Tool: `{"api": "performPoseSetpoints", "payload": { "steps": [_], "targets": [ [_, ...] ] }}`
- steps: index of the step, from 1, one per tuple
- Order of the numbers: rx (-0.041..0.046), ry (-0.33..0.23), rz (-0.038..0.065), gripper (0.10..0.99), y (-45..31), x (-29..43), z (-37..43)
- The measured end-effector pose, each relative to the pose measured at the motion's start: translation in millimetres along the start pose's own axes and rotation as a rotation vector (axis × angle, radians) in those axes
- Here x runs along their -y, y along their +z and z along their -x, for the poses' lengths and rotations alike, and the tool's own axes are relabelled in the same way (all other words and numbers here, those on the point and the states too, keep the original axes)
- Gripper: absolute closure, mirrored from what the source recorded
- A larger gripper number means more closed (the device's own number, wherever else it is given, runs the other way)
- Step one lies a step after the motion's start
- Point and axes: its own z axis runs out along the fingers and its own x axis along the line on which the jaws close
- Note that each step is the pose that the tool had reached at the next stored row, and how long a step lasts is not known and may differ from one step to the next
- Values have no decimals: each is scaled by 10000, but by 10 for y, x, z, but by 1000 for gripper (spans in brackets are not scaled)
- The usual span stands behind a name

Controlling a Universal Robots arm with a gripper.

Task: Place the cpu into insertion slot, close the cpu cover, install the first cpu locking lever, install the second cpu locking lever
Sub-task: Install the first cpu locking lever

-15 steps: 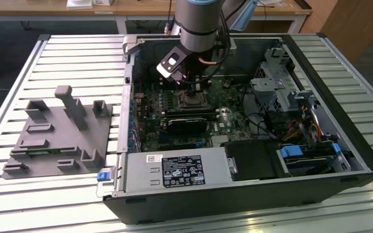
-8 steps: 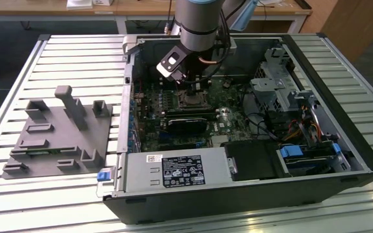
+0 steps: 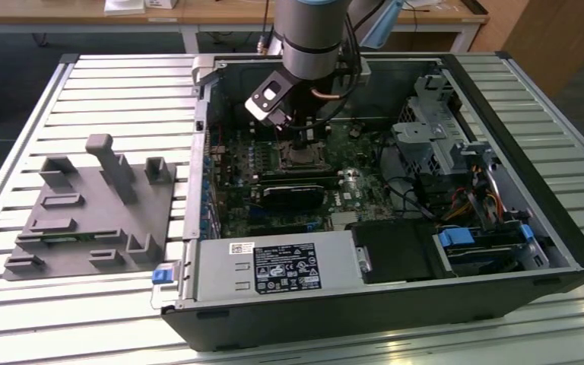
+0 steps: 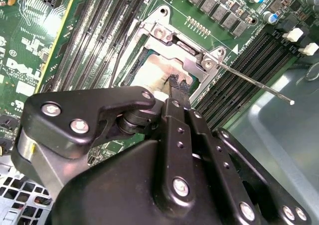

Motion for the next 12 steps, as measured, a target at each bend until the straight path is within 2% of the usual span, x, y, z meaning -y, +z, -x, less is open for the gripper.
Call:
{"api": "performPoseSetpoints", "payload": {
  "steps": [12],
  "targets": [
    [6, -1, 0, 965, -99, -3, -8]
  ]
}}
